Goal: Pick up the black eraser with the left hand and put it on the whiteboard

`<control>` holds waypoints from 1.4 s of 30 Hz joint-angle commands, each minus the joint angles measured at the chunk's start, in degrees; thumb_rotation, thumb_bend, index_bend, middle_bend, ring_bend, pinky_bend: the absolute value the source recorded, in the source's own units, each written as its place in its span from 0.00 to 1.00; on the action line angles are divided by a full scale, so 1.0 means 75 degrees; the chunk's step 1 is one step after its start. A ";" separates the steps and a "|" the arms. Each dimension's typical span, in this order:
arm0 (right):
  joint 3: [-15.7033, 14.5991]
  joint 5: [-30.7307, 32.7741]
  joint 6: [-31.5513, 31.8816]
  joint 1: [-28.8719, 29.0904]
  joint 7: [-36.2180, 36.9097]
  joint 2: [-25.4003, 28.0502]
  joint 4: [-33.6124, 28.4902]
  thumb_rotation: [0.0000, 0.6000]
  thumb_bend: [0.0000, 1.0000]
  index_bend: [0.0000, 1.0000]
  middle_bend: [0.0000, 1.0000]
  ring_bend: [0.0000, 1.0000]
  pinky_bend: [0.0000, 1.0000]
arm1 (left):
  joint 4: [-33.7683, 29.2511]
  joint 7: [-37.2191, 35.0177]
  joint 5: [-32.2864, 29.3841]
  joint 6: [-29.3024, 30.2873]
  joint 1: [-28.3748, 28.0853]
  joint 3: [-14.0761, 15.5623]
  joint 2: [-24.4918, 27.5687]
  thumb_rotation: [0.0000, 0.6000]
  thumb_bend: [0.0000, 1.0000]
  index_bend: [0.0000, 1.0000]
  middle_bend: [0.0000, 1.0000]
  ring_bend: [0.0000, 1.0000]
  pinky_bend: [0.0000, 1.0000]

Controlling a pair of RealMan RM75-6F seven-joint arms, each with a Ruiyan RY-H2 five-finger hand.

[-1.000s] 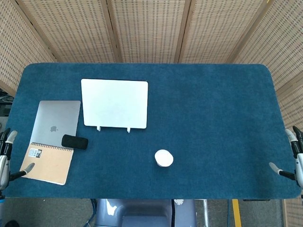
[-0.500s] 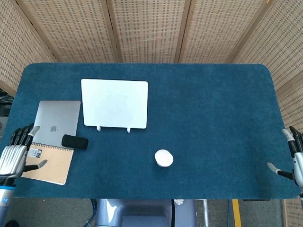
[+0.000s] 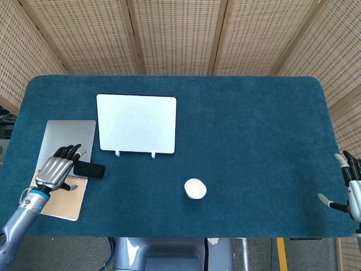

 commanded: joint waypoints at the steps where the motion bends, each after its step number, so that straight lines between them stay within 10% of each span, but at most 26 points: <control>1: -0.0003 -0.0006 -0.0010 0.0005 0.0011 0.0002 0.0003 1.00 0.00 0.00 0.00 0.00 0.00 | 0.0303 0.0389 -0.0508 -0.0225 -0.0294 -0.0076 -0.0428 1.00 0.00 0.15 0.02 0.03 0.12; 27: -0.0022 0.0013 -0.0148 0.0047 0.0098 0.0017 0.0037 1.00 0.00 0.00 0.00 0.00 0.00 | 0.0715 0.1976 -0.2572 0.0069 -0.1099 0.0011 -0.1503 1.00 0.02 0.36 0.32 0.32 0.37; 42: -0.0036 -0.0002 -0.0196 0.0064 0.0184 0.0042 0.0031 1.00 0.00 0.00 0.00 0.00 0.00 | 0.0692 0.1691 -0.2085 0.0767 -0.1068 0.0031 -0.1549 1.00 0.06 0.50 0.45 0.45 0.44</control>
